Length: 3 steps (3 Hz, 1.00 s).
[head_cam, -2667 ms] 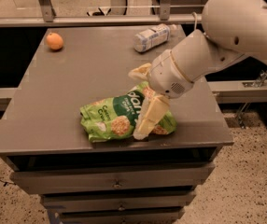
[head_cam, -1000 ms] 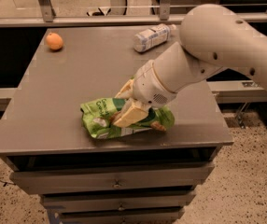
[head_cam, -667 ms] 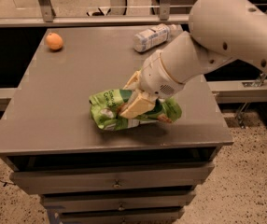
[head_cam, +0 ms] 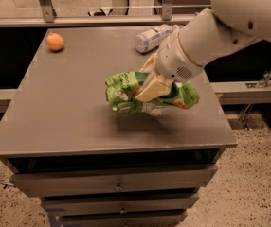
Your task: Move green rice chip bag near orange
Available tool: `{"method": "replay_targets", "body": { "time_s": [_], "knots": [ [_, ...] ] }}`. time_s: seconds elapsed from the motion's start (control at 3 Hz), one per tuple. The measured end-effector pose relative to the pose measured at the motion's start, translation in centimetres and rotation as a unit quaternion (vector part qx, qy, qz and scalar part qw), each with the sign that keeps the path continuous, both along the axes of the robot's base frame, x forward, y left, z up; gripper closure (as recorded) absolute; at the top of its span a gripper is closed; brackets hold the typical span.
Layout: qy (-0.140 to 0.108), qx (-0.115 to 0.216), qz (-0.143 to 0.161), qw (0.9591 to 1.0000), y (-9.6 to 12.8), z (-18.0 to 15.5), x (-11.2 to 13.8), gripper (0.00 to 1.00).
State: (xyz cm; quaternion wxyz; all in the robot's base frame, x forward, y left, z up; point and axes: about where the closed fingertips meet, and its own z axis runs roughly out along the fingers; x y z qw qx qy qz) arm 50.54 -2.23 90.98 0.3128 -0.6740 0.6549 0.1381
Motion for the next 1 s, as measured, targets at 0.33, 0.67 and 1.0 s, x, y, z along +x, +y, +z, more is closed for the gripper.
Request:
{"method": "replay_targets", "body": {
  "time_s": [0.33,0.67,1.0],
  "knots": [
    [-0.021,0.011,-0.012,0.9997,0.2,0.2,0.2,1.00],
    [-0.065,0.027,-0.058,0.9958,0.0,0.6,3.2,1.00],
    [-0.114,0.040,-0.098,0.9879,-0.3,2.2,8.3,1.00]
  ]
}}
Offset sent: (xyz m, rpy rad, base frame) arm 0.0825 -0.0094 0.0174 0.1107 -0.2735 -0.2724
